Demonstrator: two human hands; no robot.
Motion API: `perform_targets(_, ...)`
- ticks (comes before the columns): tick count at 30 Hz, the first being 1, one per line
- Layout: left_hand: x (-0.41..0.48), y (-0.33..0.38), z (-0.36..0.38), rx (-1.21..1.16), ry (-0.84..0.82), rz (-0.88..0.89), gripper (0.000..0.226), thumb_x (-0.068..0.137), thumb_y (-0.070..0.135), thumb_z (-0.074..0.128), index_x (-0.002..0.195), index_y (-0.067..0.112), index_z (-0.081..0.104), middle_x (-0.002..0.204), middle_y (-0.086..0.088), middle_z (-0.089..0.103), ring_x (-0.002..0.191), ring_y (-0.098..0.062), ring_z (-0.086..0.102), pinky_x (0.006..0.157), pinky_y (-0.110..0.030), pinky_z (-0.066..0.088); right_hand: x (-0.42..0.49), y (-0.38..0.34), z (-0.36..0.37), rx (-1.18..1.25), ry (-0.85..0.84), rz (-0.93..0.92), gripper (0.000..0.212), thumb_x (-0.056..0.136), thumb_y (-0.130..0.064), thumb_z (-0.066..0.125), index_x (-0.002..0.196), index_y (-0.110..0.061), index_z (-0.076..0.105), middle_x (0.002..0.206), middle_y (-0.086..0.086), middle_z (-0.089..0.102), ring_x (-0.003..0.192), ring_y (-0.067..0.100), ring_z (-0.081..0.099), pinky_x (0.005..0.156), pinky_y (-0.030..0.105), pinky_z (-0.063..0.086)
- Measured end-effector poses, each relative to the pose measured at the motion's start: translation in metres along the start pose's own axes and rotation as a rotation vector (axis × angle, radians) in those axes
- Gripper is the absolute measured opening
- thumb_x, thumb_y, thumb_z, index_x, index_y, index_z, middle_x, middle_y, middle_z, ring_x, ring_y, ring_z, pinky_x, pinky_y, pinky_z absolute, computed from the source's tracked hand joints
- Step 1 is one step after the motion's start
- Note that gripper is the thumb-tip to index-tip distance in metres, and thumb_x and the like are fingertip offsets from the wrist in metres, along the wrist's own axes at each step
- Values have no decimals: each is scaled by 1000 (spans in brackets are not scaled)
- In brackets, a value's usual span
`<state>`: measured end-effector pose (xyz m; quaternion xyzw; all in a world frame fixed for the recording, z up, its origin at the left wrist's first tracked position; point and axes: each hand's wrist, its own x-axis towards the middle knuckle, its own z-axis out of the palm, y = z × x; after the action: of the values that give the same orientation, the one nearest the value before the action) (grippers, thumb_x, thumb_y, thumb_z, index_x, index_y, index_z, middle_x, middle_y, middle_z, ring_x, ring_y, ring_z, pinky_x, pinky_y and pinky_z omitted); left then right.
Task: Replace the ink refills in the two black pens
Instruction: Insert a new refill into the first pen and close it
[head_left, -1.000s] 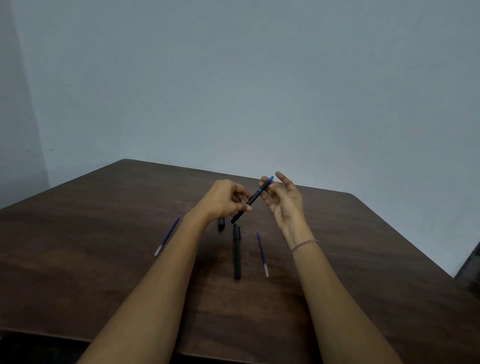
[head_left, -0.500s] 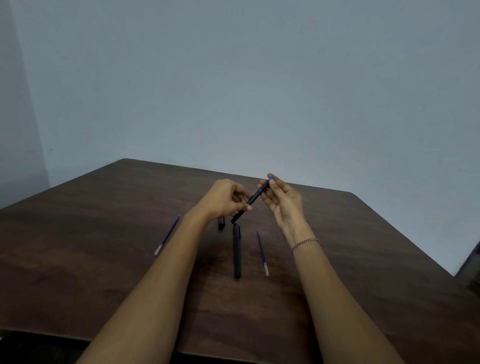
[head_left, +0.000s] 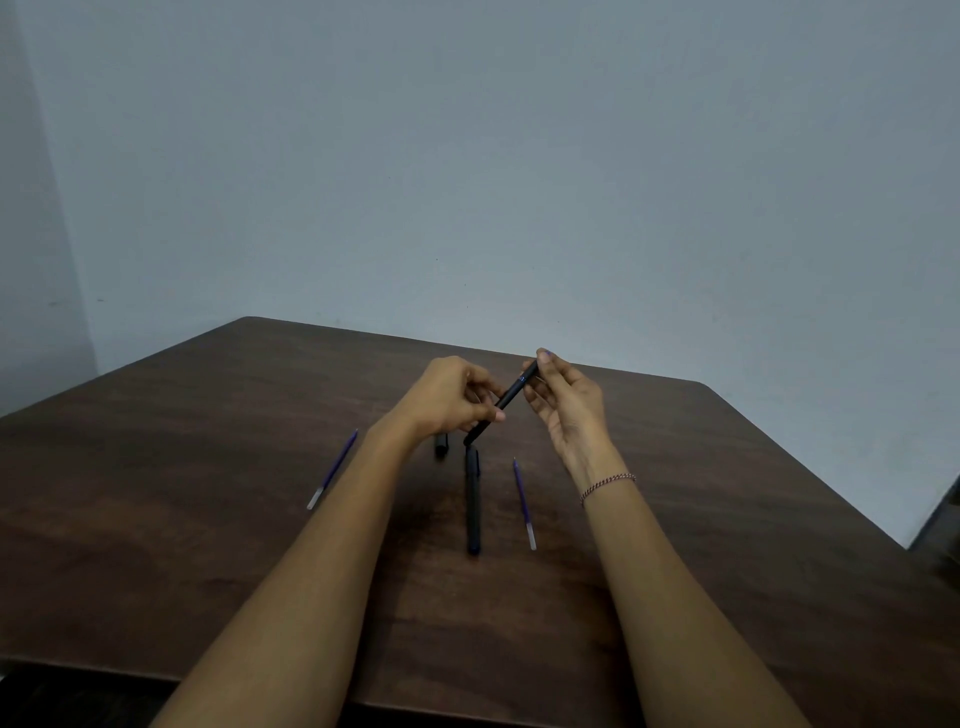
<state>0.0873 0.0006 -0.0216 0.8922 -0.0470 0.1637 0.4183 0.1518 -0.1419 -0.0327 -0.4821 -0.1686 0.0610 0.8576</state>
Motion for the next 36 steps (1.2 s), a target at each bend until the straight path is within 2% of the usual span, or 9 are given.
perform_targets(4, 0, 0, -1, 1, 6, -4, 32, 74, 11, 76, 105, 8, 67, 73, 3, 64, 67, -7, 63, 50, -12, 51, 0, -1, 1, -14, -42, 8, 15, 95, -16, 51, 100, -13, 65, 85, 3, 71, 73, 9, 66, 64, 19, 55)
perform_targets(11, 0, -1, 1, 3, -3, 12, 31, 74, 11, 77, 103, 9, 67, 75, 2, 64, 67, -7, 63, 50, -12, 51, 0, 0, -1, -38, 4, 9, 7, 89, -18, 62, 85, -13, 64, 78, 1, 67, 72, 11, 62, 60, 19, 53)
perform_targets(15, 0, -1, -1, -3, 2, 1, 31, 74, 11, 77, 103, 8, 67, 75, 1, 65, 66, -7, 64, 50, -12, 51, 1, 0, 0, 10, -59, 41, 18, 97, -19, 49, 102, -11, 64, 91, 6, 71, 81, 13, 67, 72, 24, 54)
perform_targets(17, 0, -1, -1, -11, 3, 0, 31, 73, 11, 77, 102, 8, 67, 74, 1, 64, 65, -7, 63, 49, -12, 50, 1, 0, 0, -14, -85, 33, 18, 96, -16, 49, 104, -11, 65, 88, 4, 72, 81, 11, 68, 74, 23, 54)
perform_targets(21, 0, 0, 1, -12, -1, 4, 31, 73, 10, 77, 102, 8, 67, 74, 2, 64, 65, -7, 63, 49, -11, 49, 1, -1, -2, -38, -40, 25, 5, 89, -17, 61, 90, -14, 65, 76, -1, 72, 75, 10, 66, 65, 20, 55)
perform_targets(24, 0, 0, 1, -12, -7, 5, 32, 74, 10, 77, 103, 8, 67, 75, 1, 64, 66, -7, 63, 50, -11, 50, 1, 0, -2, -44, -9, 25, 5, 87, -18, 64, 83, -14, 63, 74, 0, 70, 73, 11, 63, 62, 20, 54)
perform_targets(29, -1, 0, 0, -13, -2, -7, 32, 74, 10, 76, 104, 6, 66, 76, 0, 64, 67, -9, 64, 50, -12, 51, 1, 0, -1, 9, -83, 44, 18, 97, -19, 48, 106, -12, 63, 94, 7, 70, 85, 15, 67, 75, 25, 56)
perform_targets(31, -2, 0, 0, -18, -6, -9, 31, 73, 9, 77, 102, 6, 66, 74, 0, 64, 65, -8, 63, 49, -12, 51, 0, 0, -1, -19, -95, 44, 16, 96, -17, 49, 103, -13, 63, 90, 5, 70, 83, 14, 68, 73, 24, 56)
perform_targets(36, -2, 0, 1, -24, -23, -5, 32, 73, 10, 77, 103, 7, 66, 76, -1, 63, 65, -8, 63, 49, -12, 50, 0, 1, -2, -77, -10, 47, 6, 88, -21, 63, 86, -15, 62, 78, 1, 68, 72, 11, 63, 62, 19, 53)
